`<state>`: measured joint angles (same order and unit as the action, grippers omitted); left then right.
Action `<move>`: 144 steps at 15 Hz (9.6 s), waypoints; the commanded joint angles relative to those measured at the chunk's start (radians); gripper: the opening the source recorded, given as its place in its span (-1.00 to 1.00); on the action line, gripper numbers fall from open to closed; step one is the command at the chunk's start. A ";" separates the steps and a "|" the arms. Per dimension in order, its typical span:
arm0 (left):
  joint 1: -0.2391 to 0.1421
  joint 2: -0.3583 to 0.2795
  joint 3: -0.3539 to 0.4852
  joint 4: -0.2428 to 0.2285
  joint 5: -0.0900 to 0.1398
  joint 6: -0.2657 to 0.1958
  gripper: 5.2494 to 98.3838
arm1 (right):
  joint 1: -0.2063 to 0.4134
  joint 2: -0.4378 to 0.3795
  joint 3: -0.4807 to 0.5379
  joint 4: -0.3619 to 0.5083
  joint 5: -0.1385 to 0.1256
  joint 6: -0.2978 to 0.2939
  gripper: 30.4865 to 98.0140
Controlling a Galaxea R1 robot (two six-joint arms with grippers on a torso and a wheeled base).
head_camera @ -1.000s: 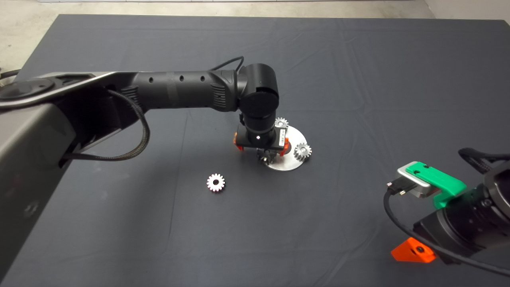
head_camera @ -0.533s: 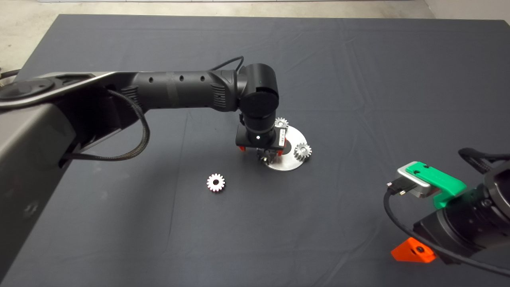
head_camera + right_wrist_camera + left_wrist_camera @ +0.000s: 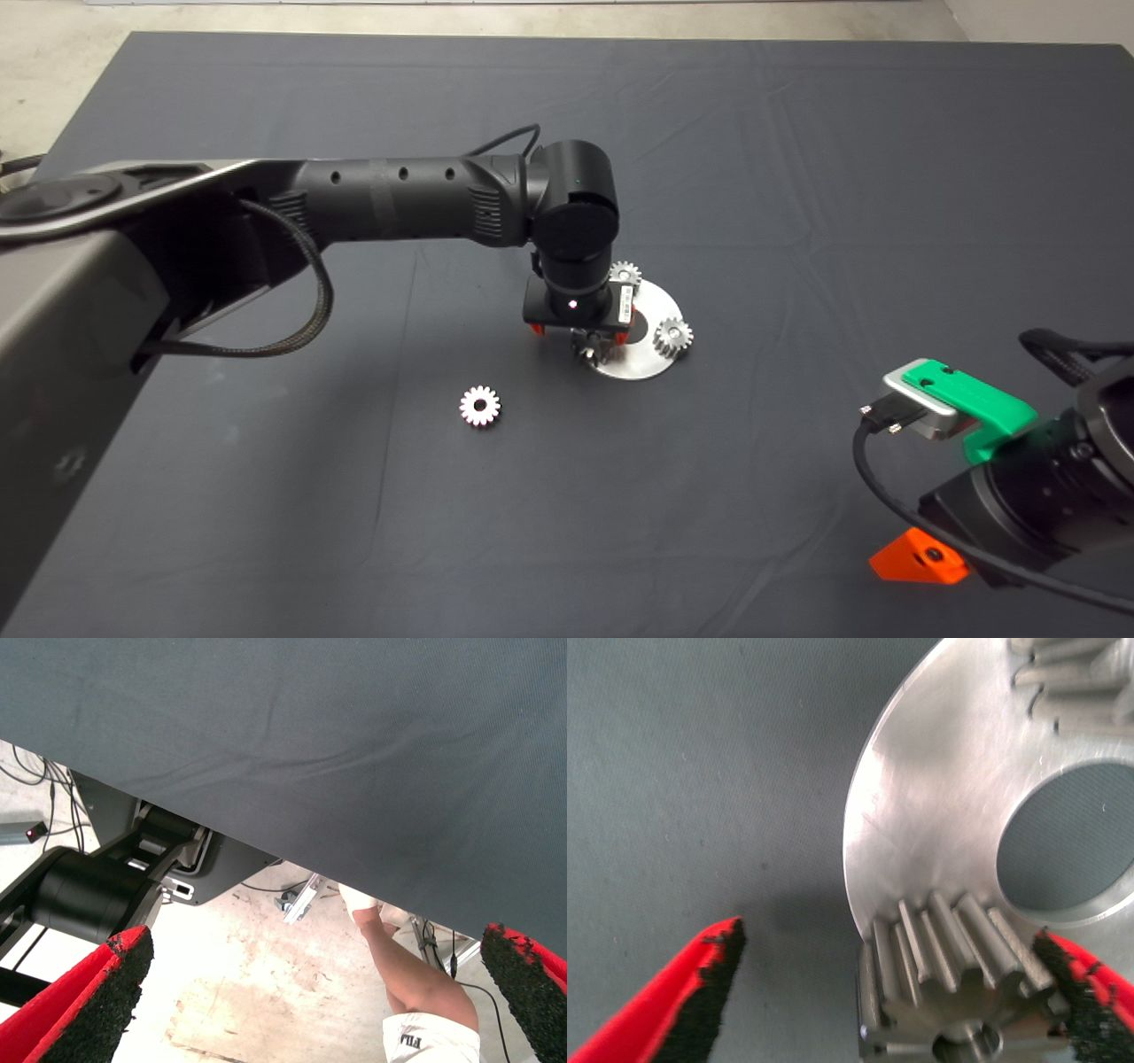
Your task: Remove an incorrectly installed larger gear and replace it with the correct smaller gear
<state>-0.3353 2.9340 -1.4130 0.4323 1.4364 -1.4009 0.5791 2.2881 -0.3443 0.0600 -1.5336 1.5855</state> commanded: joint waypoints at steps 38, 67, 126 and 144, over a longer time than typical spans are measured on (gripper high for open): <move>0.004 0.006 0.039 0.003 0.007 0.003 -0.04 | 0.018 -0.002 0.002 0.026 -0.042 -0.004 0.99; -0.128 -0.080 0.149 -0.073 0.101 -0.070 -0.14 | 0.019 -0.003 0.001 0.027 -0.048 -0.004 0.99; -0.033 -0.285 0.168 0.039 0.096 0.042 0.04 | 0.021 -0.006 0.001 0.027 -0.053 -0.002 0.99; -0.044 -0.407 0.551 -0.012 0.100 -0.190 0.56 | 0.021 -0.008 0.001 0.027 -0.054 -0.002 0.99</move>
<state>-0.3553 2.5289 -0.8992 0.4440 1.5210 -1.5794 0.5791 2.2826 -0.3445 0.0600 -1.5336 1.5840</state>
